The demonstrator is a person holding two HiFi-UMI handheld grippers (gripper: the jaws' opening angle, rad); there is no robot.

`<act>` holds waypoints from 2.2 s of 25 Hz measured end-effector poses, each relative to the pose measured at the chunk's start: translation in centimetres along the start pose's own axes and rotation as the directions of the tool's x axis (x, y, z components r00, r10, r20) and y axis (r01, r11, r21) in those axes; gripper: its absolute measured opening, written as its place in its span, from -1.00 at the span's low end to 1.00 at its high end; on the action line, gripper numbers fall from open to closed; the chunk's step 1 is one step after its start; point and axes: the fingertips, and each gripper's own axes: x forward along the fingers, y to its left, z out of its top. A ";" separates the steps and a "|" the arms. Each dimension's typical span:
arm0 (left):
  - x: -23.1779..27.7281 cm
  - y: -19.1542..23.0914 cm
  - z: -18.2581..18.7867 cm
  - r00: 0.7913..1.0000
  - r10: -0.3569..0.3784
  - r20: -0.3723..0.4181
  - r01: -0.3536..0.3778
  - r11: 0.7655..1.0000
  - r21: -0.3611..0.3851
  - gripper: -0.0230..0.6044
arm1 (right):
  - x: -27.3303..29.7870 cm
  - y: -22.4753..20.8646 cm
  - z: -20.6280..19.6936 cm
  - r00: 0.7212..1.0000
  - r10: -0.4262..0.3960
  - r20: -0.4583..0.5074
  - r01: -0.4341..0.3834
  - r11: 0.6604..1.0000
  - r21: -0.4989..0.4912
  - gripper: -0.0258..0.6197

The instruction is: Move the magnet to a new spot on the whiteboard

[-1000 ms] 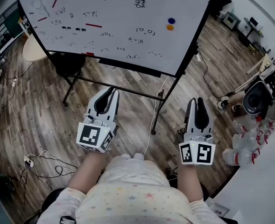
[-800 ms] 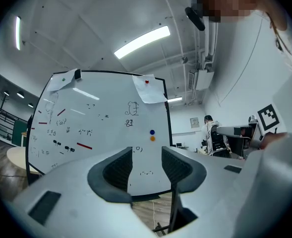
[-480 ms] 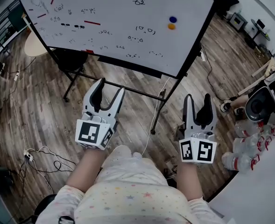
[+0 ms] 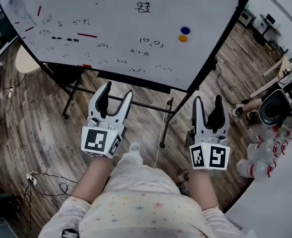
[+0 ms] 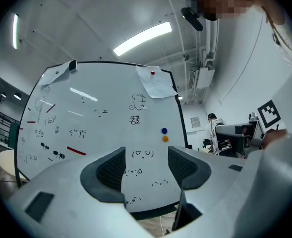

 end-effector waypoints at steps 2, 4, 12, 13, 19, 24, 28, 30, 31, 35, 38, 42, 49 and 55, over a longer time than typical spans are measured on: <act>1.7 1.5 -0.1 1.000 -0.013 0.002 0.013 1.000 0.001 -0.14 | 2.0 0.3 -0.1 1.000 -0.011 0.004 0.011 1.000 -0.007 -0.10; 3.3 3.0 -0.1 1.000 -0.026 0.009 0.026 1.000 -0.001 -0.14 | 3.8 0.7 -0.4 1.000 -0.022 0.003 0.022 1.000 -0.015 -0.10; 8.7 7.5 -0.8 0.998 -0.056 0.016 0.056 0.998 0.030 -0.14 | 9.7 1.6 -1.8 0.998 -0.065 -0.001 0.065 0.997 -0.039 -0.13; 9.4 7.8 -0.8 0.998 -0.058 0.015 0.058 0.998 0.035 -0.14 | 10.2 1.5 -1.9 0.998 -0.071 0.000 0.071 0.997 -0.044 -0.14; 12.2 8.5 -1.1 0.998 -0.065 0.027 0.064 0.997 0.050 -0.14 | 13.7 0.5 -2.2 0.997 -0.083 0.003 0.083 0.995 -0.061 -0.20; 14.1 8.9 -1.0 0.999 -0.034 0.029 0.033 0.998 0.050 -0.14 | 16.3 0.1 -2.2 0.998 -0.063 -0.004 0.063 0.996 -0.061 -0.24; 15.3 8.8 -0.7 0.999 -0.023 0.034 0.022 0.998 0.055 -0.14 | 17.8 0.1 -2.6 0.999 -0.050 -0.022 0.048 0.997 -0.065 -0.28; 15.8 8.7 -0.8 0.999 -0.021 0.035 0.019 0.998 0.055 -0.14 | 18.6 0.2 -3.0 0.998 -0.046 -0.031 0.044 0.997 -0.068 -0.29; 16.0 8.6 -0.9 0.999 -0.021 0.033 0.019 0.998 0.053 -0.14 | 18.9 0.2 -3.2 0.998 -0.044 -0.037 0.042 0.997 -0.068 -0.32; 16.6 8.6 -1.3 1.000 -0.015 0.022 0.014 0.999 0.048 -0.14 | 20.1 0.4 -3.9 0.998 -0.043 -0.049 0.039 0.996 -0.081 -0.37; 16.8 8.8 -1.4 1.000 -0.005 0.022 0.004 0.999 0.047 -0.14 | 20.9 0.5 -4.3 0.997 -0.069 -0.045 0.063 0.990 -0.124 -0.40; 17.1 9.2 -1.5 1.000 0.006 0.022 -0.007 0.999 0.051 -0.14 | 21.5 0.5 -4.7 0.994 -0.103 -0.025 0.097 0.980 -0.176 -0.44; 17.4 9.6 -2.0 1.000 0.017 0.014 -0.017 0.999 0.046 -0.14 | 21.8 0.6 -5.0 0.991 -0.130 -0.019 0.123 0.967 -0.223 -0.46; 17.6 9.4 -2.0 1.000 0.007 0.016 -0.007 0.999 0.034 -0.14 | 21.8 0.6 -4.9 0.989 -0.146 -0.021 0.138 0.964 -0.228 -0.49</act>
